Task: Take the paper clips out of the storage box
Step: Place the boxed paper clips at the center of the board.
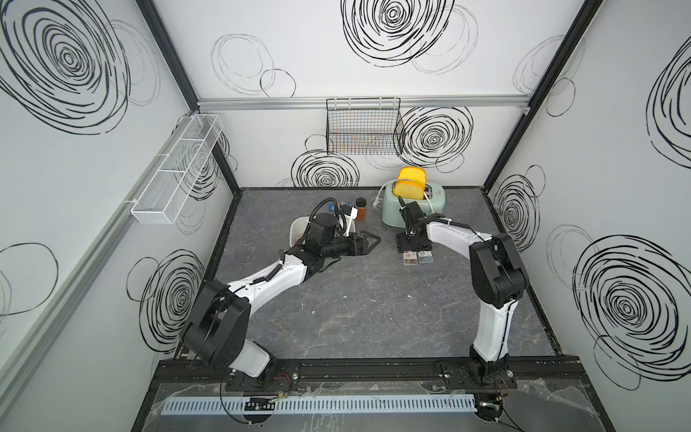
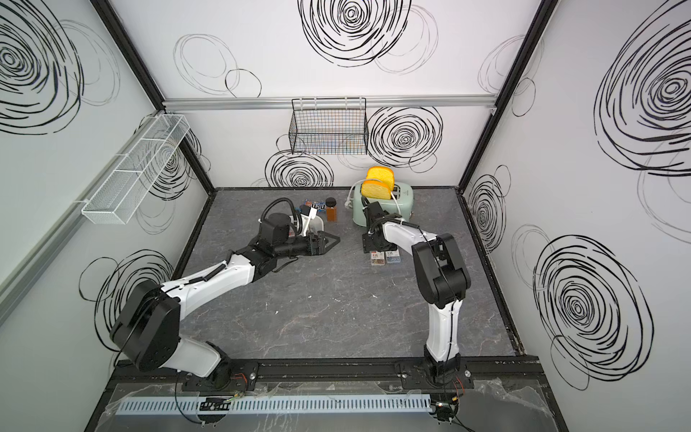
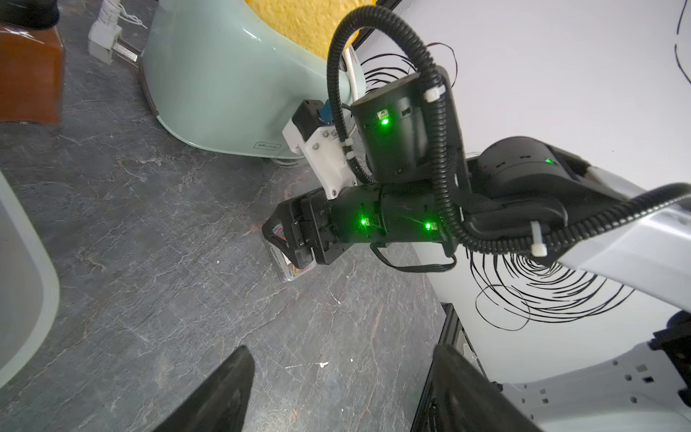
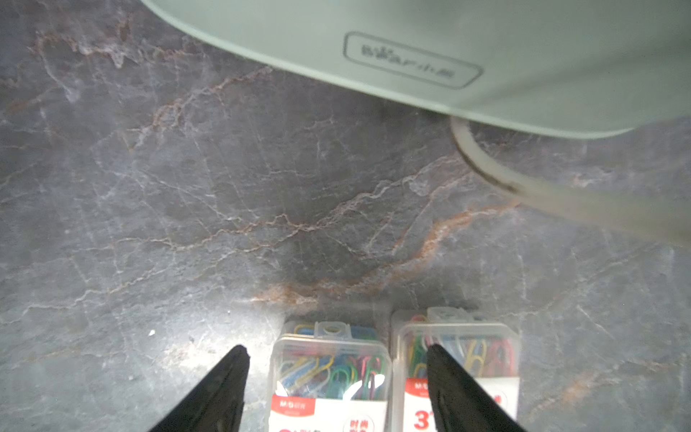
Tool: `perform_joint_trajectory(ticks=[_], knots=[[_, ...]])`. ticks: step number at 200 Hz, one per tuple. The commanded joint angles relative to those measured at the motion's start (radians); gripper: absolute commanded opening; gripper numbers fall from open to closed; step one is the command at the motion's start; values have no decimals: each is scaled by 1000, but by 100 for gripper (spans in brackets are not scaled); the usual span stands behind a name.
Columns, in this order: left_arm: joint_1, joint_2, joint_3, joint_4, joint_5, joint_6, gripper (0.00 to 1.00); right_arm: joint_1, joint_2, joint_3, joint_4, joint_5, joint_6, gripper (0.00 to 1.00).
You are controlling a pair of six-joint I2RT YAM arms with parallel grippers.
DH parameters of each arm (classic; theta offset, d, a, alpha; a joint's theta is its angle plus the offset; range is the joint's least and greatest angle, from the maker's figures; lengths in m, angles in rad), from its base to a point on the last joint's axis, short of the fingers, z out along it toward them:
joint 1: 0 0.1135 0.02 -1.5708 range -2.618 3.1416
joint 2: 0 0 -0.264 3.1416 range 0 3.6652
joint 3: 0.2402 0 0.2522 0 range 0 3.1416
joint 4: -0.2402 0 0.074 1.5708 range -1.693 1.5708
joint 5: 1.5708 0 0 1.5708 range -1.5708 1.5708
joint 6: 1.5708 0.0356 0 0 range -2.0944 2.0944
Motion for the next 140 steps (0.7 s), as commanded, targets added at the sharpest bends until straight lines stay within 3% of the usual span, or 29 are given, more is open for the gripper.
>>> perform_joint_trajectory(ticks=[1,32,63,94,140], knots=[[15,0,22,34,-4,-11,80,11,-28,36,-28,13,-10,77],[49,-34,6,28,-6,-15,80,39,-82,17,-47,15,-16,77],[84,-76,-15,1,-20,-15,82,71,-138,-40,-52,-72,-23,76],[111,-103,-38,-14,-17,-21,81,112,-154,-76,-80,-179,-33,69],[112,-104,-64,2,-7,-37,78,147,-194,-171,-95,-207,-5,61]])
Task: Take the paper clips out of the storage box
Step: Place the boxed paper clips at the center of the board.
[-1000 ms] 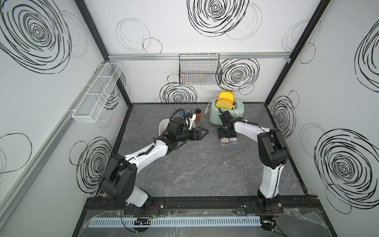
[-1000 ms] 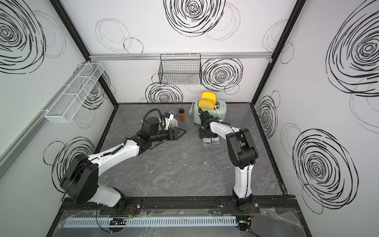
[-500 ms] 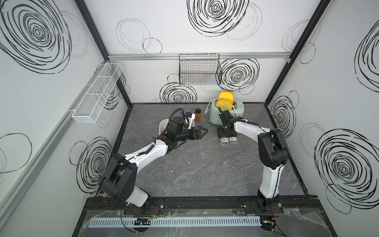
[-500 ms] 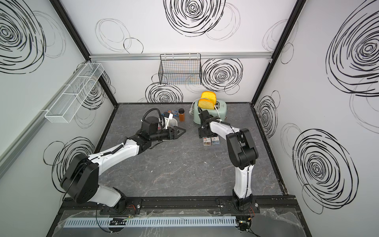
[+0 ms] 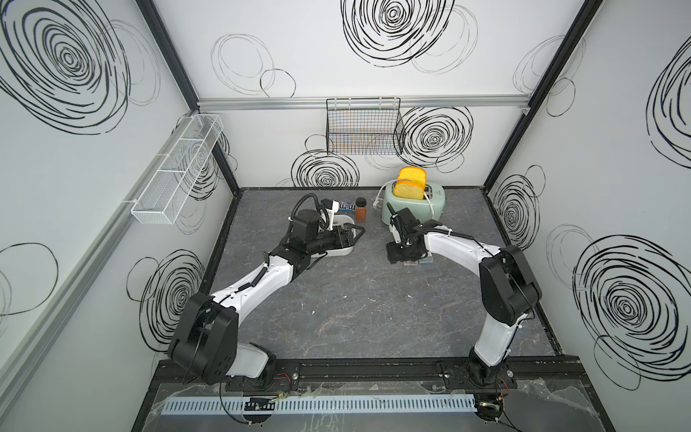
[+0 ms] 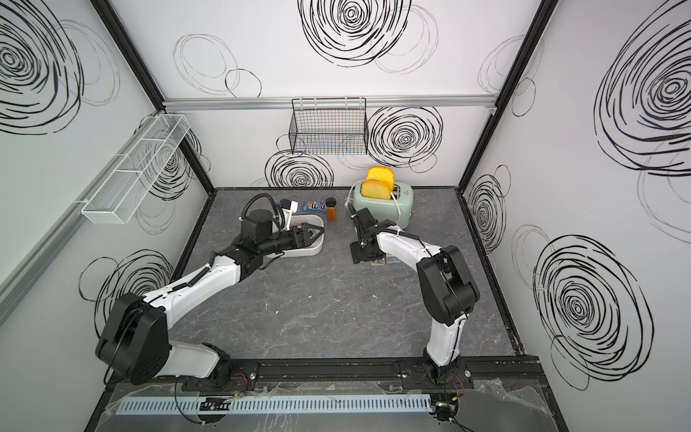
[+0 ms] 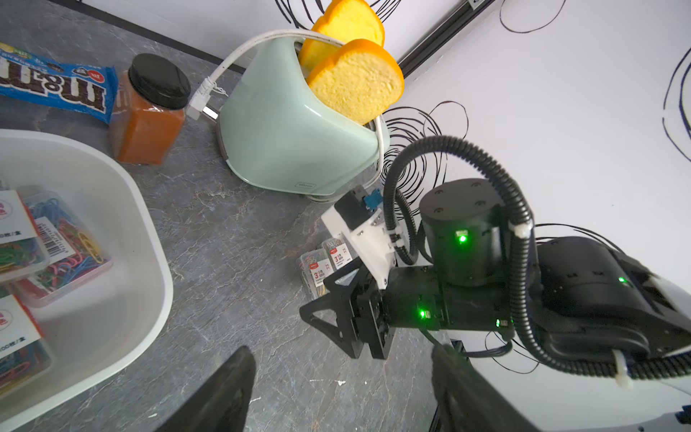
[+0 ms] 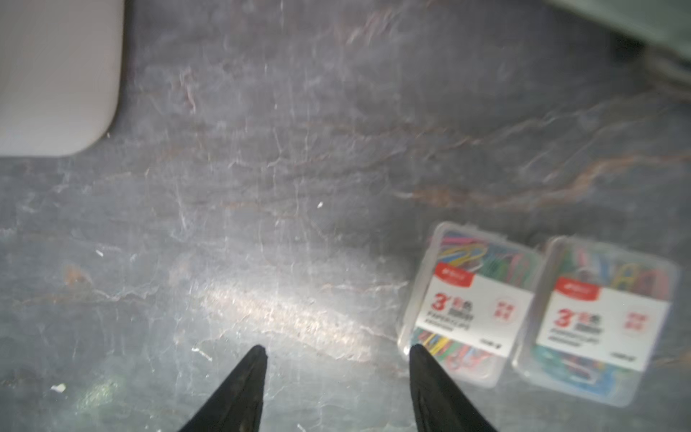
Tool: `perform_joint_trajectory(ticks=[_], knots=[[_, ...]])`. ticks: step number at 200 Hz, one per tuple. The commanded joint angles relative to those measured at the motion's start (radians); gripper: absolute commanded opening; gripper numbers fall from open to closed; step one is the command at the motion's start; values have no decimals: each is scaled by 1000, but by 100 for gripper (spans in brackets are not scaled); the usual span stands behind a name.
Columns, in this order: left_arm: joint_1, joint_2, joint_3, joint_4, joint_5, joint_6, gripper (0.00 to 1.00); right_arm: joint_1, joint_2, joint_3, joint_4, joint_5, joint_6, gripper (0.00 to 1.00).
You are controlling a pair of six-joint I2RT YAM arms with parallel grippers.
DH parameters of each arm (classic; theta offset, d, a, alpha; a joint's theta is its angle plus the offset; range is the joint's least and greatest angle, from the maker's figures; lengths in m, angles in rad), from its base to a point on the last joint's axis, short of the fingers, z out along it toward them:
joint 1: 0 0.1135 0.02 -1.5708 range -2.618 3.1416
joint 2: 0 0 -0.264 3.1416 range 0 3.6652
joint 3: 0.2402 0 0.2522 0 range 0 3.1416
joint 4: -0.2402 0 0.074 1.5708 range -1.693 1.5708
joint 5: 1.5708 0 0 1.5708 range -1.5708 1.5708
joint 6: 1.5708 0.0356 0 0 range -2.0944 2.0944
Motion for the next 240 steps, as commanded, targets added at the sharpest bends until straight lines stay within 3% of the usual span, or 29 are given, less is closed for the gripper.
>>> perform_joint_trajectory(ticks=[1,58,112,240], knots=[[3,-16,-23,28,5,-18,77,7,-44,-52,-51,-44,14,61],[-7,6,-13,35,16,-25,77,-4,-28,-113,-9,-31,27,61],[-8,15,3,22,21,-16,77,-41,7,-105,21,39,27,62],[-9,26,0,26,18,-13,78,-54,43,-102,43,64,28,62]])
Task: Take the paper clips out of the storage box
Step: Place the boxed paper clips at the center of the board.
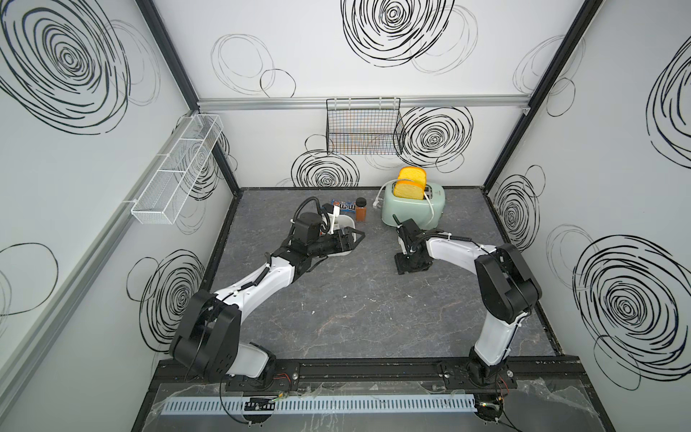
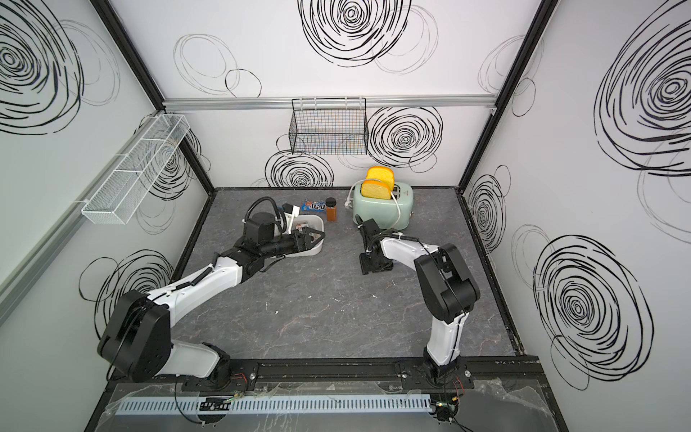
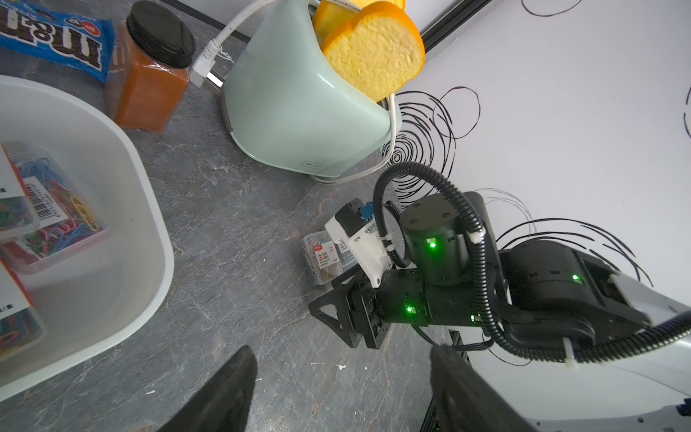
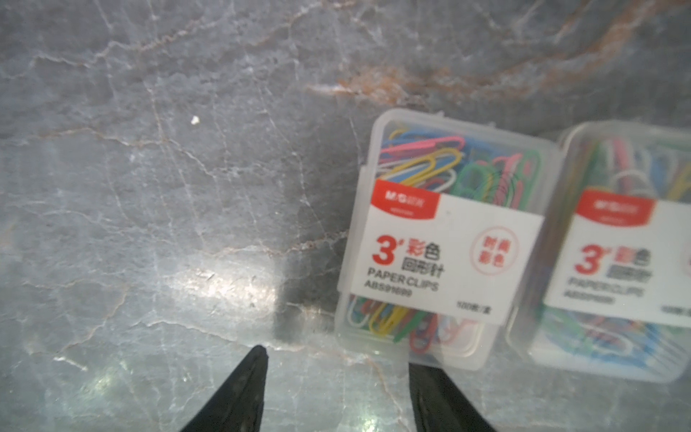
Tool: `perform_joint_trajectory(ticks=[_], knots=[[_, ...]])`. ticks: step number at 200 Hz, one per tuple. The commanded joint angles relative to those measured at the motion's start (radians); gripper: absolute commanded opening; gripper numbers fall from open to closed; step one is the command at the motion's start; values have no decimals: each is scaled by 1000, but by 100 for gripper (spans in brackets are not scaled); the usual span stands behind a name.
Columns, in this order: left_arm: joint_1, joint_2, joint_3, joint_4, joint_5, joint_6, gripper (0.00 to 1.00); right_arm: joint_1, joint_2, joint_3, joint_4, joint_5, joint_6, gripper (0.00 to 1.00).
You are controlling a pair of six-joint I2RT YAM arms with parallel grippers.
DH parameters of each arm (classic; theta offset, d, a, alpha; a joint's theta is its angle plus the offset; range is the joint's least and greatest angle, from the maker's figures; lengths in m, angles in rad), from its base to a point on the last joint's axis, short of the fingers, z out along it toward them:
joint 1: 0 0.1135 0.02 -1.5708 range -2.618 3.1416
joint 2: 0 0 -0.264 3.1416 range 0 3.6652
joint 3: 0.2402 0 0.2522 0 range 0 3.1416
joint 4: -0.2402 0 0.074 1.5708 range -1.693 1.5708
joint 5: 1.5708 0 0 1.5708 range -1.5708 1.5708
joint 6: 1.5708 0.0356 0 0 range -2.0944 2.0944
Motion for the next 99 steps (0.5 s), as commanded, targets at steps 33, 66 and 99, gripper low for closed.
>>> perform_joint_trajectory(ticks=[33,66,99], knots=[[-6,13,18,31,5,6,78,-4,12,3,7,13,4,62],[-2,8,31,-5,-14,23,80,-1,-18,11,-23,-6,0,63],[15,0,92,-146,-74,79,89,13,-89,25,-72,-78,-18,68]])
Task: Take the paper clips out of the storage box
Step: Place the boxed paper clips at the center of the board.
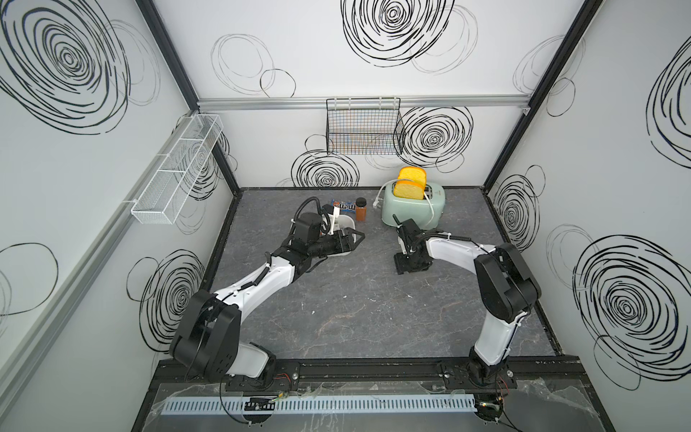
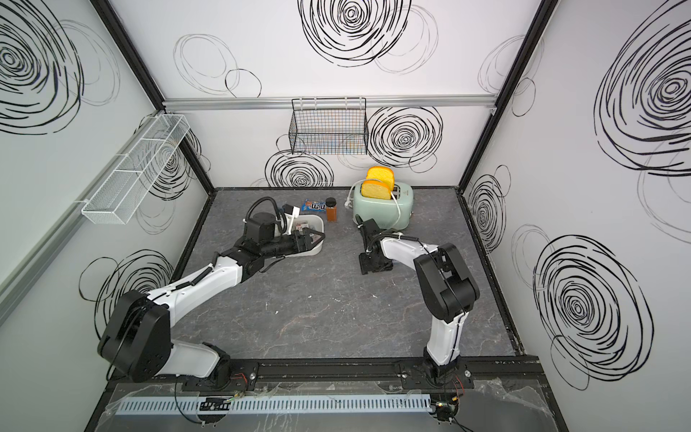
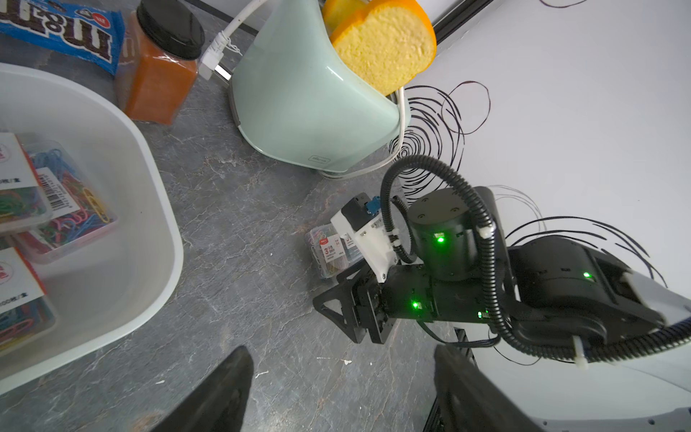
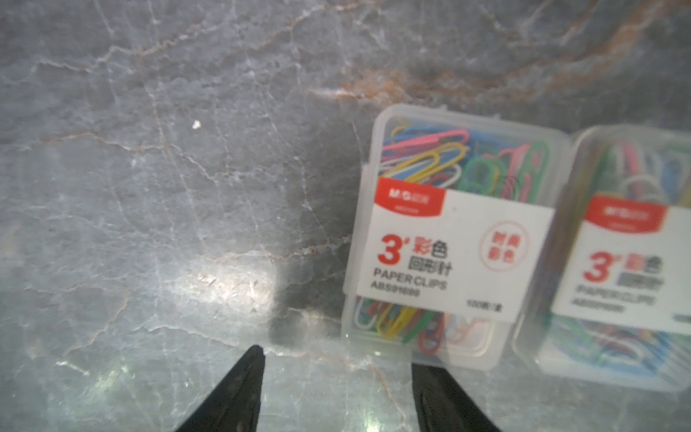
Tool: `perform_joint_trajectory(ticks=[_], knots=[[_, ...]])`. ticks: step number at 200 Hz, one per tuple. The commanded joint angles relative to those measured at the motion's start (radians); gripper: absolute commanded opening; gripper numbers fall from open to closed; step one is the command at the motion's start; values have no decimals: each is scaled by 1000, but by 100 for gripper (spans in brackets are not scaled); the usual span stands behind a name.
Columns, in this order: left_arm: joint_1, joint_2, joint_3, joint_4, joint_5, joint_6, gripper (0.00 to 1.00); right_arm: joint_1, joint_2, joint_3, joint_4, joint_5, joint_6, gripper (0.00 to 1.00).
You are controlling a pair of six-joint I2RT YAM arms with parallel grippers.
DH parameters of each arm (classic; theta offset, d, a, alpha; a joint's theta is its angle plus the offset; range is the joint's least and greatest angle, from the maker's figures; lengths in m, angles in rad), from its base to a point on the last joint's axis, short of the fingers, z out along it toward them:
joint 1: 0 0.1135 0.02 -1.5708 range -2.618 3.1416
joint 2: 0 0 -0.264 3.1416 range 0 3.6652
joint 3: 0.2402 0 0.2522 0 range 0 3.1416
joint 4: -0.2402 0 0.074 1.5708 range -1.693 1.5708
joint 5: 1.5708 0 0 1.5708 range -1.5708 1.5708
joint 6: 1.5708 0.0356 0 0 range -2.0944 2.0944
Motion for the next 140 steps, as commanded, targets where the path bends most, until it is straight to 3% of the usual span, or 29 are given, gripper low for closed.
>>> perform_joint_trajectory(ticks=[1,20,37,60,96,140], knots=[[14,0,79,-91,-60,62,90,11,-83,26,-72,-58,-16,68],[41,6,119,-192,-106,97,92,17,-115,54,-101,-103,-29,73],[79,15,143,-256,-138,108,100,18,-134,88,-116,-135,-41,77],[117,60,188,-325,-176,132,99,15,-141,146,-115,-163,-54,82],[135,192,301,-429,-270,169,99,12,-117,240,-108,-199,-70,100],[137,353,450,-533,-431,218,99,-1,-95,313,-114,-218,-82,99]])
